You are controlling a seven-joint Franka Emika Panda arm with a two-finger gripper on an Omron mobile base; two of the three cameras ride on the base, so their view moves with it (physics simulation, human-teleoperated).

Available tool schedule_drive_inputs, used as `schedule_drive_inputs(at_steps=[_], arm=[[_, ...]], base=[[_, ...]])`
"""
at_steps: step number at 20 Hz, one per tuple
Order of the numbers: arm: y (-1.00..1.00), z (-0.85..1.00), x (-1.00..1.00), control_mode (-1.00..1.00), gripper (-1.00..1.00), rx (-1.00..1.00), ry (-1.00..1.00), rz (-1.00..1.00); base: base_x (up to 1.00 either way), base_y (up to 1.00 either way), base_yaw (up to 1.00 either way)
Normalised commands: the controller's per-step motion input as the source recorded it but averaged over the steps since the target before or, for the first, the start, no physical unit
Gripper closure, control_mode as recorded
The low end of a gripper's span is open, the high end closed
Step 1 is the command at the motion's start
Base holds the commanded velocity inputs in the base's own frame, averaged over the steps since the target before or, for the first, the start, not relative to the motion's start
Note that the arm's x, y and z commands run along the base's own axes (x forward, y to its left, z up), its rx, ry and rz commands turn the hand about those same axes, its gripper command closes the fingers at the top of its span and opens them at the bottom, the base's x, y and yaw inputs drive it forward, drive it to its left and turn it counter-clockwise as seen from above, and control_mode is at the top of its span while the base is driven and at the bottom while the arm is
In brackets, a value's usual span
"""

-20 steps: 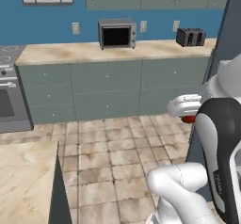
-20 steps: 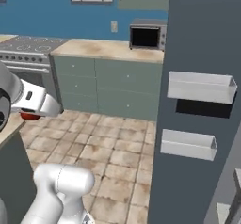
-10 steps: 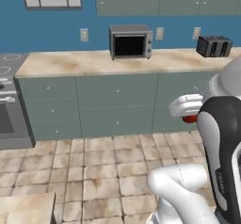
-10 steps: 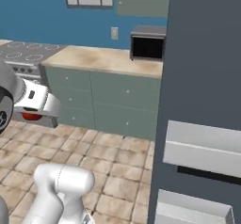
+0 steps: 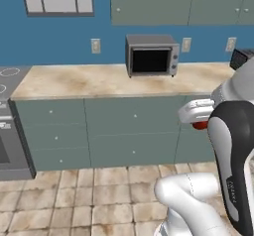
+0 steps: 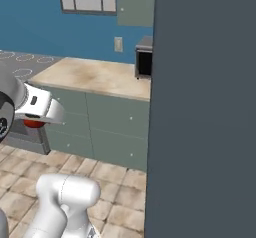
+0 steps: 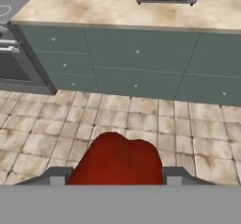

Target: Take the bell pepper and mushroom out of the freezer and place them in the tupperware container on the counter. Then put the tupperware containing the vegetables back in the freezer.

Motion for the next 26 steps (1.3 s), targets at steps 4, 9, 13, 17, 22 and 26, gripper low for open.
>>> schedule_drive_inputs(at_steps=[4,9,13,17,22,26], arm=[[0.00,0.00,0.00,1.00,1.00,0.00,0.00,0.00],[0.00,0.00,0.00,1.00,1.00,0.00,0.00,0.00],[0.00,0.00,0.00,1.00,1.00,0.00,0.00,0.00],[0.00,0.00,0.00,1.00,1.00,0.00,0.00,0.00],[0.00,0.00,0.00,1.00,1.00,0.00,0.00,0.00],[0.00,0.00,0.00,1.00,1.00,0.00,0.00,0.00]], base=[[1.00,0.32,0.18],[1.00,0.46,0.36],[1.00,0.31,0.57],[0.88,0.15,0.72],[0.70,0.05,0.81],[0.62,0.00,0.85]])
